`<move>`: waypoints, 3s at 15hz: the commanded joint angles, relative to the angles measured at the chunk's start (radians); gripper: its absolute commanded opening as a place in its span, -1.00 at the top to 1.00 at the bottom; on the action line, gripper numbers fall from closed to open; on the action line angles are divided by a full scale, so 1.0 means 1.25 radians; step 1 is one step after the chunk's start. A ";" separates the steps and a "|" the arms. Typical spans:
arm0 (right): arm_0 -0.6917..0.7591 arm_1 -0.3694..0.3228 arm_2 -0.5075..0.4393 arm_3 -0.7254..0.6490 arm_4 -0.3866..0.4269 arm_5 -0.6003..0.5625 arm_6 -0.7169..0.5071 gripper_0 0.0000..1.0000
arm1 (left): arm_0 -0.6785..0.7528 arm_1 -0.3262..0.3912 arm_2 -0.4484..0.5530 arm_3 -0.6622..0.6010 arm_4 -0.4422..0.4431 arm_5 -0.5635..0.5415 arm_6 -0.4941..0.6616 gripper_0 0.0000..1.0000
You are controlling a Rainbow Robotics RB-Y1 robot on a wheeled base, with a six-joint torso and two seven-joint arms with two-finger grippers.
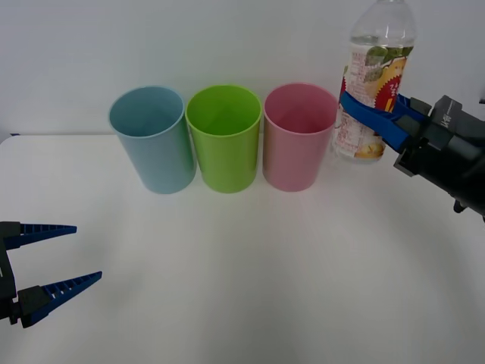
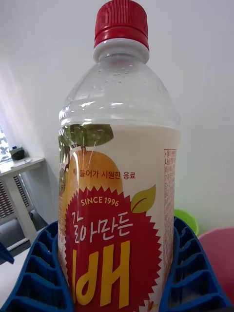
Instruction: Put cans in the blue bin and PET bottles in the pink bin and trash in the green bin.
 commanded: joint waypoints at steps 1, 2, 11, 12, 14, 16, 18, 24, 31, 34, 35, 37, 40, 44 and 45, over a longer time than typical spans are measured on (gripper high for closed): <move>-0.049 0.001 0.052 0.000 0.113 0.085 -0.078 1.00 | 0.000 0.000 0.000 0.000 0.000 0.000 0.000 -1.00; -0.074 0.001 0.070 0.015 0.167 0.110 -0.112 1.00 | 0.000 0.000 0.000 0.000 0.000 0.000 0.000 -1.00; -0.279 0.066 0.152 0.255 0.427 0.207 -0.161 1.00 | 0.000 0.000 0.000 0.000 0.000 0.000 0.000 -1.00; -0.302 0.085 0.151 0.286 0.450 0.213 -0.159 1.00 | 0.000 0.000 0.000 0.000 0.000 0.000 0.000 -1.00; -0.346 0.106 0.154 0.352 0.486 0.239 -0.150 1.00 | 0.000 0.000 0.000 0.000 0.000 0.000 0.000 -1.00; -0.373 0.108 0.162 0.405 0.504 0.263 -0.137 1.00 | 0.000 0.000 0.000 0.000 0.000 0.000 0.000 -1.00; -0.381 0.108 0.174 0.443 0.504 0.283 -0.103 1.00 | 0.000 0.000 0.000 0.000 0.000 0.000 0.000 -1.00; -0.379 0.108 0.214 0.528 0.457 0.341 -0.002 1.00 | 0.000 0.000 0.000 0.000 0.000 0.000 0.000 -1.00; -0.379 0.108 0.221 0.529 0.463 0.344 0.005 -0.34 | 0.000 0.000 0.000 0.000 0.000 0.000 0.000 -1.00; -0.379 0.108 0.221 0.529 0.463 0.348 0.009 -0.53 | 0.000 0.000 0.000 0.000 0.000 0.000 0.000 -1.00; -0.378 0.108 0.221 0.529 0.463 0.348 0.011 -0.57 | 0.000 0.000 0.000 0.000 0.000 0.000 0.000 -1.00; -0.378 0.108 0.221 0.529 0.463 0.348 0.012 -0.59 | 0.000 0.000 0.000 0.000 0.000 0.000 0.000 -1.00; -0.379 0.108 0.221 0.529 0.460 0.348 0.012 -0.59 | 0.000 0.000 0.000 0.000 0.000 0.000 0.000 -1.00; -0.379 0.107 0.221 0.527 0.452 0.347 0.012 -0.59 | 0.000 0.000 0.000 0.000 0.000 0.000 0.000 -1.00; -0.381 0.102 0.221 0.514 0.449 0.337 0.006 -0.60 | 0.000 0.000 0.000 0.000 0.000 0.000 0.000 -1.00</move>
